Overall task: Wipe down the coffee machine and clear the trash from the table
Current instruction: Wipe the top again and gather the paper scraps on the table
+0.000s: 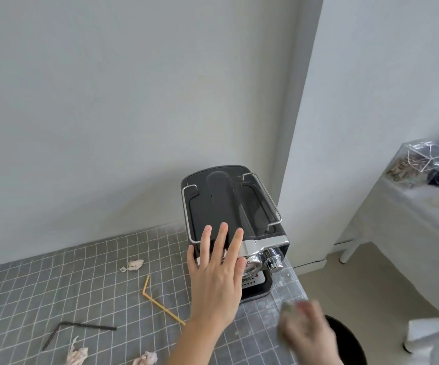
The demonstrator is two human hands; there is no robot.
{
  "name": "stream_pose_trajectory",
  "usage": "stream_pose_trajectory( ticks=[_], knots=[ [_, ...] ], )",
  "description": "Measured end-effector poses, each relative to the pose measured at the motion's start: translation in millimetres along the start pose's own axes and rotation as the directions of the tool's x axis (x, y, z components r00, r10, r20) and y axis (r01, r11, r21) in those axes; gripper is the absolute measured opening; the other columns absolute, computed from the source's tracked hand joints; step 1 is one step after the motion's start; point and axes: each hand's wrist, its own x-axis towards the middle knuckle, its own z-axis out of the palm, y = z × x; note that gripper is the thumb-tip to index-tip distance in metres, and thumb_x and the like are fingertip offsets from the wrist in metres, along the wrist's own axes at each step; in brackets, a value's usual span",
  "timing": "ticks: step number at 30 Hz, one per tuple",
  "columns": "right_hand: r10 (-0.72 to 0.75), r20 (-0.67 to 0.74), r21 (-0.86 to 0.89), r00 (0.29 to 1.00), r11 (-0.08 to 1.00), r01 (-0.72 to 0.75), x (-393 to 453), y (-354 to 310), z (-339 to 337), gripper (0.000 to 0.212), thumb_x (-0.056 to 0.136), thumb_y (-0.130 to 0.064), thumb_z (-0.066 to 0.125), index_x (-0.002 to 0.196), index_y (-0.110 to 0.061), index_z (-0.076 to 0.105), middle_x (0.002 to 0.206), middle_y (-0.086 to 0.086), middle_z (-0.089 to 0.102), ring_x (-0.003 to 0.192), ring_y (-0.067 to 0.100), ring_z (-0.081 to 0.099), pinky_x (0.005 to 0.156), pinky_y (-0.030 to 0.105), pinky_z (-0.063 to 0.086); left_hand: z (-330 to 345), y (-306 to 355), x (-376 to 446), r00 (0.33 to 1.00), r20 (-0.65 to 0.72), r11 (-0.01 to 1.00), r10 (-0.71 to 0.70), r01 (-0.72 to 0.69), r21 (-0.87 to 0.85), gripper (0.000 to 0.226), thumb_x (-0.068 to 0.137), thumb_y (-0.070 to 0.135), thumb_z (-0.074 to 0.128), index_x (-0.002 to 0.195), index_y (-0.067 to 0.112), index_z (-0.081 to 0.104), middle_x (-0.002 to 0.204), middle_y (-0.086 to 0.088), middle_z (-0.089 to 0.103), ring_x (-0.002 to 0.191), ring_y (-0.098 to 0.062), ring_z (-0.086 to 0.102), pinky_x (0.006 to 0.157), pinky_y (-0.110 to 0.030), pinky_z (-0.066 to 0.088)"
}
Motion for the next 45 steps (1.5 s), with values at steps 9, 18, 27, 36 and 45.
stream_pose_trajectory(
  ticks=[9,18,27,36,45],
  knots=[
    [-0.366,-0.151,0.197,0.918,0.899,0.391,108.2,-235.1,-59.1,0.047,0.083,-0.025,0.068,0.128,-0.021,0.058,0.079,0.005,0.067,0.052,0.021,0.056,0.044,0.031,0.045,-2.7,3.1,-0.4,1.0,0.014,1.0,-0.001,0.001,-0.011,0.047,0.101,0.045,0.018,0.147,0.037,0.027,0.153,0.006,0.034,0.14,-0.023,0.027,0.103,-0.055,0.036],
    [-0.252,0.356,-0.604,0.9,0.673,0.427,223.7,-267.2,93.8,0.024,0.084,-0.032,0.049,0.076,-0.01,0.057,0.082,0.009,0.064,0.07,0.026,0.057,0.057,0.026,0.047,-0.3,5.4,-1.6,1.0,0.01,0.999,-0.015,0.015,-0.029,0.047,0.1,0.042,0.022,0.147,0.037,0.024,0.152,0.004,0.035,0.137,-0.024,0.028,0.102,-0.055,0.037],
    [-0.405,0.499,-0.597,0.766,0.48,0.643,216.8,-254.7,95.7,0.015,0.081,-0.016,0.041,0.07,-0.013,0.05,0.064,0.0,0.052,0.066,0.023,0.048,0.065,0.04,0.048,-2.2,9.1,-2.3,0.999,0.018,0.999,-0.031,0.031,-0.021,0.047,0.101,0.043,0.016,0.146,0.038,0.025,0.151,0.005,0.036,0.137,-0.024,0.029,0.101,-0.053,0.037],
    [-0.161,0.096,-0.897,0.982,0.414,0.156,207.8,-272.4,105.1,0.039,0.07,-0.004,0.049,0.106,-0.004,0.065,0.104,0.016,0.064,0.099,0.044,0.059,0.082,0.052,0.042,-3.6,7.8,-4.0,0.999,0.028,0.999,-0.037,0.038,-0.023,0.046,0.101,0.044,0.015,0.146,0.04,0.022,0.151,0.005,0.036,0.139,-0.025,0.03,0.101,-0.054,0.038],
    [-0.545,0.298,-0.826,0.784,0.265,0.498,154.1,-212.1,39.7,0.035,0.091,-0.039,0.036,0.102,-0.016,0.061,0.103,0.011,0.067,0.1,0.033,0.051,0.082,0.042,0.034,-1.0,8.3,-5.1,0.999,0.016,0.999,-0.041,0.041,0.004,0.05,0.101,0.045,0.017,0.148,0.031,0.023,0.152,0.004,0.034,0.14,-0.025,0.028,0.101,-0.052,0.036]
  ],
)
